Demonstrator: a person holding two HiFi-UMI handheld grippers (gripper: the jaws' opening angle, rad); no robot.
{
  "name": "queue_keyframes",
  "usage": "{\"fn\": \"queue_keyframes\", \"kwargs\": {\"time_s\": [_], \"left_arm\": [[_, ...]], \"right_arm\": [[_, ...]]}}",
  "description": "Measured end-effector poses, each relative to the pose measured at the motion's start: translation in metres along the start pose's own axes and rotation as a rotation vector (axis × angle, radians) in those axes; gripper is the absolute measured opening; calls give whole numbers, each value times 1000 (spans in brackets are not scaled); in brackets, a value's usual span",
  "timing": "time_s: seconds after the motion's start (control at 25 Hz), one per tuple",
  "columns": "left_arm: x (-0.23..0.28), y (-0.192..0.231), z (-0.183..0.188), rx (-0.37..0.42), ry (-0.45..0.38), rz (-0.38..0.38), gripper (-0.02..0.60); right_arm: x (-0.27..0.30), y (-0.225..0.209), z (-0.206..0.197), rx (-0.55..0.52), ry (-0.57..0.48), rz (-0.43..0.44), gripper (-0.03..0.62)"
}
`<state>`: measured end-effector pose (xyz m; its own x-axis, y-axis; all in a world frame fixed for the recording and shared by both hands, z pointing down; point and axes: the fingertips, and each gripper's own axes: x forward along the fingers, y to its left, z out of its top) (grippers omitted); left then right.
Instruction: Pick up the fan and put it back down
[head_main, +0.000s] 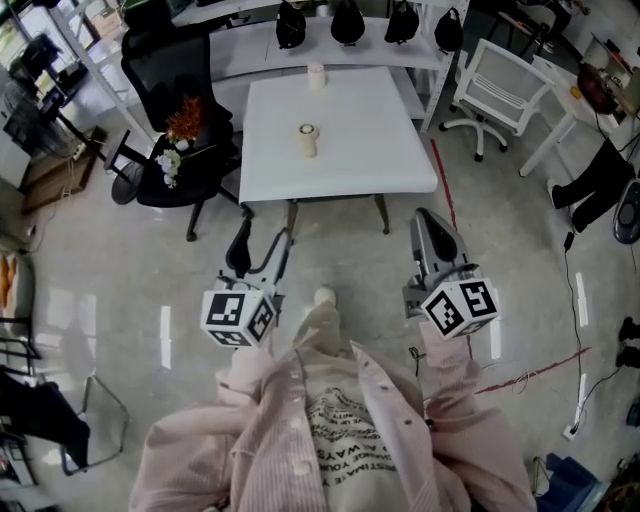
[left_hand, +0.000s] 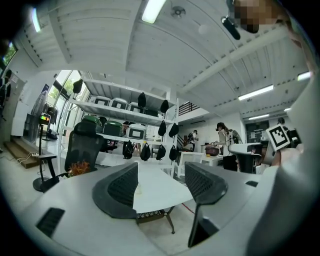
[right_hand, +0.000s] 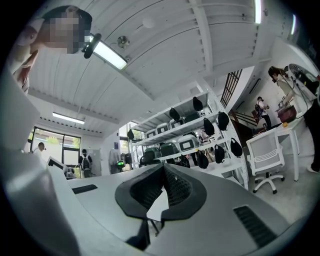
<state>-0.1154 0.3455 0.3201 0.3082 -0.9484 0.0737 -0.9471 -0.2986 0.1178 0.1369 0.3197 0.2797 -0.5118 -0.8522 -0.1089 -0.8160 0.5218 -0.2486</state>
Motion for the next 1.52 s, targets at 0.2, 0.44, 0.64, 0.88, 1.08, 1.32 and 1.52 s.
{"fn": "queue_keyframes", "kwargs": {"time_s": [0.2, 0.44, 0.64, 0.88, 1.08, 1.32, 1.52], "left_arm": [[47, 17, -6, -8, 24, -15, 270], [110, 50, -10, -14, 63, -25, 270], [160, 78, -15, -39, 107, -41, 270], [210, 103, -23, -43, 144, -51, 270], [241, 118, -24, -43, 167, -75, 270], [267, 125, -35, -60, 204, -88, 270], [287, 131, -50, -75, 246, -87, 270]], "right_arm": [[47, -16, -8, -21, 28, 18, 0], [111, -49, -22, 0, 40, -7, 0], [160, -66, -25, -1, 73, -39, 0], [207, -89, -36, 1, 84, -63, 0], [230, -99, -37, -4, 88, -86, 0], [246, -111, -42, -6, 112, -104, 0], [263, -121, -55, 5, 140, -103, 0]]}}
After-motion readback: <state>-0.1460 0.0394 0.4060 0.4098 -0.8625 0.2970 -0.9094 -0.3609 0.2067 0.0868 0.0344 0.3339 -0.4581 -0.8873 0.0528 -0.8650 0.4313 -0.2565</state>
